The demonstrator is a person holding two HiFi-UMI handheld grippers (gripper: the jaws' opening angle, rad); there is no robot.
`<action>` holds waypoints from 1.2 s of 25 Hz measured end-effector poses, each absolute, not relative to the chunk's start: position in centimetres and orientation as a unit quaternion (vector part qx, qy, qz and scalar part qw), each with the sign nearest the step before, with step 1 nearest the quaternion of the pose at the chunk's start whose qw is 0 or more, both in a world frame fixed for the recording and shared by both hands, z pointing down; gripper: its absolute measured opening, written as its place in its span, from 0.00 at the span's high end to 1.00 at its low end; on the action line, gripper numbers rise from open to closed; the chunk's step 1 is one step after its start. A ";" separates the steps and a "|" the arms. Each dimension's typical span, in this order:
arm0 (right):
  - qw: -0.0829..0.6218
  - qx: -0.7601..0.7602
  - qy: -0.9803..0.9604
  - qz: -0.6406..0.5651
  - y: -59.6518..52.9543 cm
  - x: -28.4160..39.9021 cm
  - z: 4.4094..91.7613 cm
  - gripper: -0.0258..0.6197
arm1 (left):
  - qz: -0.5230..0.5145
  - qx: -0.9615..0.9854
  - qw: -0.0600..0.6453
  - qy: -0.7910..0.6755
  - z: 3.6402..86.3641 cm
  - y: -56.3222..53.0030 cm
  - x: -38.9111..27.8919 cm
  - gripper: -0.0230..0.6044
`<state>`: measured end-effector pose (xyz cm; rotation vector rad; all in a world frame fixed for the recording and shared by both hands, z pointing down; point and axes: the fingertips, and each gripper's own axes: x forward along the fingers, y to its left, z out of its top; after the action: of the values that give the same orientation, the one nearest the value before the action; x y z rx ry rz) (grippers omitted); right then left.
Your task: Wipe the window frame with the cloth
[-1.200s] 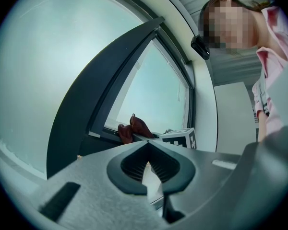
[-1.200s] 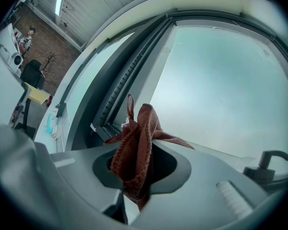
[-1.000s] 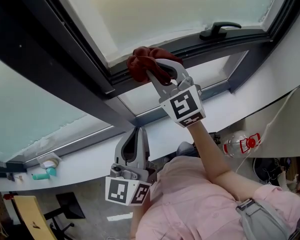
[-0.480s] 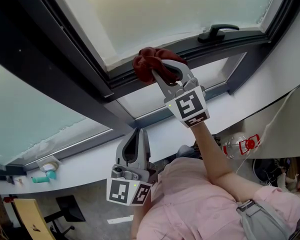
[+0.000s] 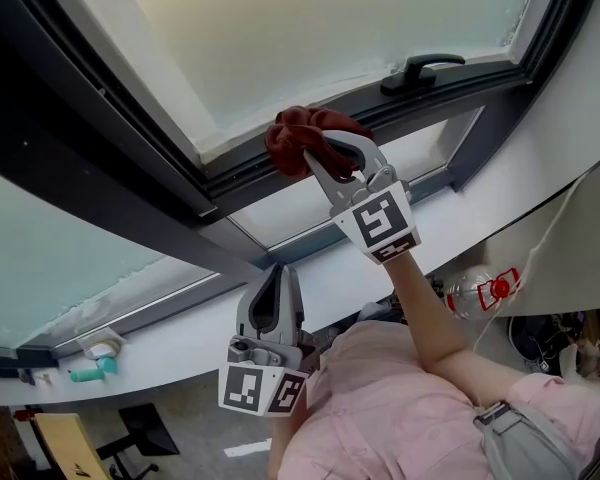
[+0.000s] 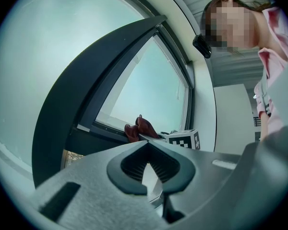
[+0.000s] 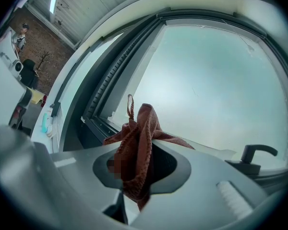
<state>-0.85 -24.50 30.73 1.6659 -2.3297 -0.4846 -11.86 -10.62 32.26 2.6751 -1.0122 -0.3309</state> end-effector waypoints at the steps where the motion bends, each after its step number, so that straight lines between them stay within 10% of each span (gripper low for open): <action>1: 0.118 0.568 -0.797 -0.167 -24.5 -0.8 30.7 0.84 | -0.113 0.922 0.131 -0.347 32.3 -10.6 -11.6 0.97; 30: 0.097 0.593 -0.787 -0.139 -24.1 2.4 30.9 0.84 | -0.098 0.921 0.152 -0.346 33.3 -9.0 -12.3 0.97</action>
<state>2.38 -24.07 30.89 1.7558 -2.3324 -0.4109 -12.31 -9.04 33.29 2.6421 -0.9930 -0.2809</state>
